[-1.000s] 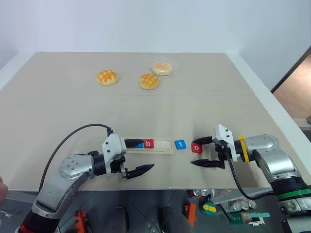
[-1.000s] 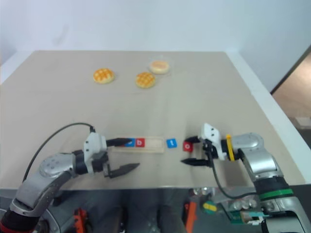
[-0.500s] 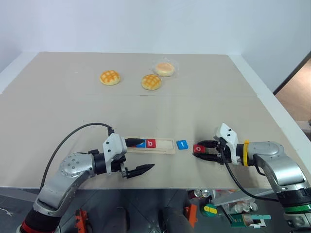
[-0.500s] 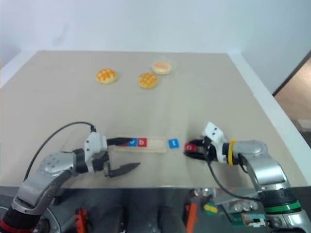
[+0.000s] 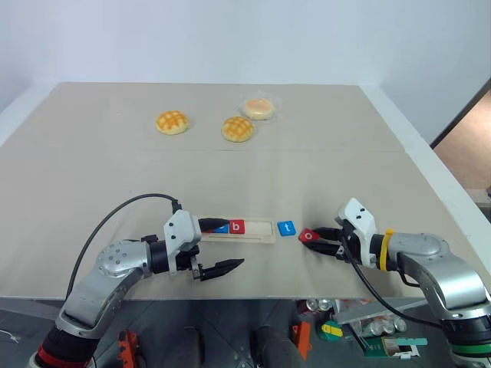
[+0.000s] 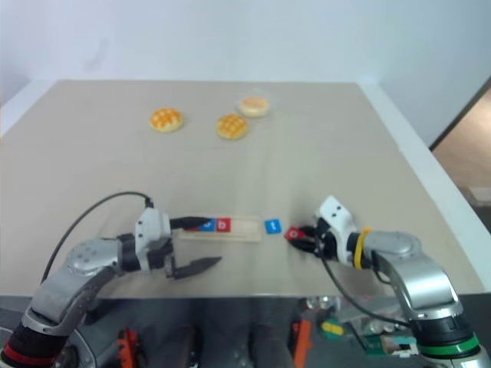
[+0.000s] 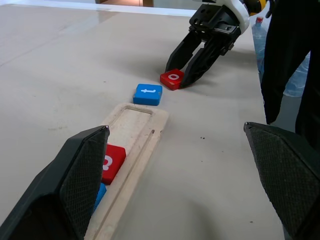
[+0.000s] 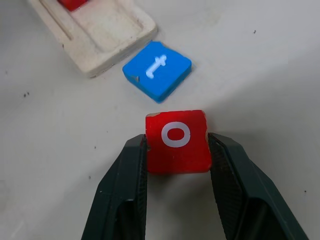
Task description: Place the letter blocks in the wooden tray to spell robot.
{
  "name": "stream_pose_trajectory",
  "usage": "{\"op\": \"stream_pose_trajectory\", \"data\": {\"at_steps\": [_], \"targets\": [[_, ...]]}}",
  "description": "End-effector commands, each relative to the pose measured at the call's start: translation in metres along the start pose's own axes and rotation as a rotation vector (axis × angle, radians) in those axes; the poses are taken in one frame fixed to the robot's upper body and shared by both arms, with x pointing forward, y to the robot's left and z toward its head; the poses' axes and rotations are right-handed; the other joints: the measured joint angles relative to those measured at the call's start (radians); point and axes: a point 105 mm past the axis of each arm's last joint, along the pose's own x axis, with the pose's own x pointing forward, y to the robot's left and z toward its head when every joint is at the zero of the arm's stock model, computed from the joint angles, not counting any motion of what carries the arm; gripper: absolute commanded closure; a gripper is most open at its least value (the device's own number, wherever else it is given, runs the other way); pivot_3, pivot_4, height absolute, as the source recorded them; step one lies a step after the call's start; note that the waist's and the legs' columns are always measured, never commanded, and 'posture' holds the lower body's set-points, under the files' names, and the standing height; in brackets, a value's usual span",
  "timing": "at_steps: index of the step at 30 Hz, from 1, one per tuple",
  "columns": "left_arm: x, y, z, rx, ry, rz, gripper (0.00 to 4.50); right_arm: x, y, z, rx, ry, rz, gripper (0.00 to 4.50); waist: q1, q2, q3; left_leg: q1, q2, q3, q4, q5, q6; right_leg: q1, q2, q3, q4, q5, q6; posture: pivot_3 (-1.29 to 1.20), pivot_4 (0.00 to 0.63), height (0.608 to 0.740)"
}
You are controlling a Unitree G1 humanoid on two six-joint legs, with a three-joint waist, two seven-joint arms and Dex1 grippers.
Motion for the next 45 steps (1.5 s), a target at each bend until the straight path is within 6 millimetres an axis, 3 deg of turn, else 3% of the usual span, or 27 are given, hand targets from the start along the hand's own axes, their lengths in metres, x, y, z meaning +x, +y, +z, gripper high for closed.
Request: {"op": "stream_pose_trajectory", "data": {"at_steps": [1, 4, 8, 15, 43, 45], "targets": [[-0.005, 0.014, 0.006, 0.019, -0.014, 0.104, 0.00, 0.005, -0.005, 0.049, -0.108, -0.111, 0.016, 3.30, -0.005, 0.000, 0.000, 0.000, 0.000, 0.000, 0.000, 0.000, 0.000, 0.000, 0.000, 0.000, 0.000, 0.001, 0.000, 0.00, 0.150, 0.740], [-0.009, 0.023, 0.005, 0.006, -0.011, 0.191, 0.00, 0.022, 0.006, 0.080, -0.184, -0.147, 0.114, 3.30, -0.004, 0.000, 0.000, 0.001, 0.001, 0.000, 0.000, 0.001, 0.001, 0.000, 0.003, 0.001, 0.000, 0.002, -0.001, 0.00, 0.150, 0.740], [-0.014, 0.030, 0.001, -0.034, -0.010, 0.264, 0.00, 0.044, 0.020, 0.091, -0.275, -0.124, 0.238, 3.30, 0.002, 0.000, 0.000, -0.001, 0.002, -0.004, -0.001, 0.001, 0.001, 0.000, 0.004, -0.002, 0.000, 0.001, 0.000, 0.00, 0.150, 0.740], [-0.017, 0.023, -0.001, -0.048, -0.007, 0.244, 0.00, 0.068, 0.029, 0.073, -0.367, -0.018, 0.373, 3.30, 0.001, 0.000, 0.000, -0.006, -0.001, -0.004, -0.001, 0.000, 0.000, -0.003, -0.002, -0.003, 0.000, 0.002, -0.003, 0.00, 0.150, 0.740], [-0.012, 0.007, 0.006, -0.015, -0.020, 0.166, 0.00, 0.083, 0.031, 0.048, -0.390, 0.060, 0.457, 3.30, -0.001, 0.000, 0.000, -0.004, 0.001, -0.004, 0.000, 0.000, 0.000, -0.002, 0.001, -0.003, 0.000, 0.002, -0.002, 0.00, 0.150, 0.740], [-0.011, 0.006, 0.005, -0.016, -0.016, 0.164, 0.00, 0.084, 0.031, 0.049, -0.385, 0.053, 0.459, 2.28, -0.001, 0.000, 0.000, -0.004, 0.001, -0.004, 0.000, 0.000, 0.000, -0.002, 0.001, -0.003, 0.000, 0.002, -0.002, 0.00, 0.150, 0.740]]}}
